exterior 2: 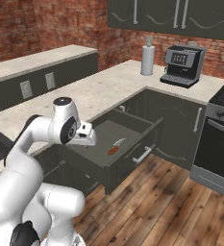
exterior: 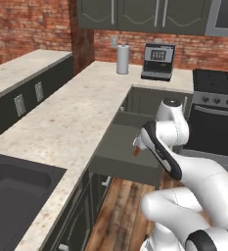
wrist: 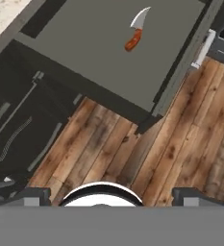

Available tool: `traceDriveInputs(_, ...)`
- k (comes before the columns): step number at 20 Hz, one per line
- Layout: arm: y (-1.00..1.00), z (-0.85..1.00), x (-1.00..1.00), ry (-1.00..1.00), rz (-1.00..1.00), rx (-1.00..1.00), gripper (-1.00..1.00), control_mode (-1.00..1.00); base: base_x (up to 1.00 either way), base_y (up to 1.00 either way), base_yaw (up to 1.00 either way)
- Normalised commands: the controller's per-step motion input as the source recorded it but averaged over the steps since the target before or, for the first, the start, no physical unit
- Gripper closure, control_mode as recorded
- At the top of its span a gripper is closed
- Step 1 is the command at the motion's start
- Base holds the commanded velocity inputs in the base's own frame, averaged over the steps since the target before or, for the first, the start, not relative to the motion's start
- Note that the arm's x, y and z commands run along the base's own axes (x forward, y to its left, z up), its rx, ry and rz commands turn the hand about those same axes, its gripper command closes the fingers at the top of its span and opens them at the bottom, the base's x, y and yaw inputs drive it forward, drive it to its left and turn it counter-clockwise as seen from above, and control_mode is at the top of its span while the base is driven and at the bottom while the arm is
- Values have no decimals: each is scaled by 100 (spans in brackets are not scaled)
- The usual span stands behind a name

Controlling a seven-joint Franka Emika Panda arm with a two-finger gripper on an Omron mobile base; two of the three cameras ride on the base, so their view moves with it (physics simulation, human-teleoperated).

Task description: Pick up the metallic utensils from the counter and place them in the open drawer. Make sure not to pick up any wooden utensils.

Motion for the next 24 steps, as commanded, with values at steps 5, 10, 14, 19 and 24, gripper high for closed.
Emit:
traceDriveInputs(5,1,2,-3,27,13,-16,-100,-100,0,0,0)
traceDriveInputs(10,-9,-15,-22,8,-14,-4,-100,-100,0,0,0)
traceDriveInputs(14,-6,-1,-55,-19,-17,3,-100,-100,0,0,0)
traceDriveInputs(19,0,11,-56,-24,-27,2,-100,-100,0,0,0)
traceDriveInputs(24,0,1,-34,-10,-13,0,-100,-100,0,0,0)
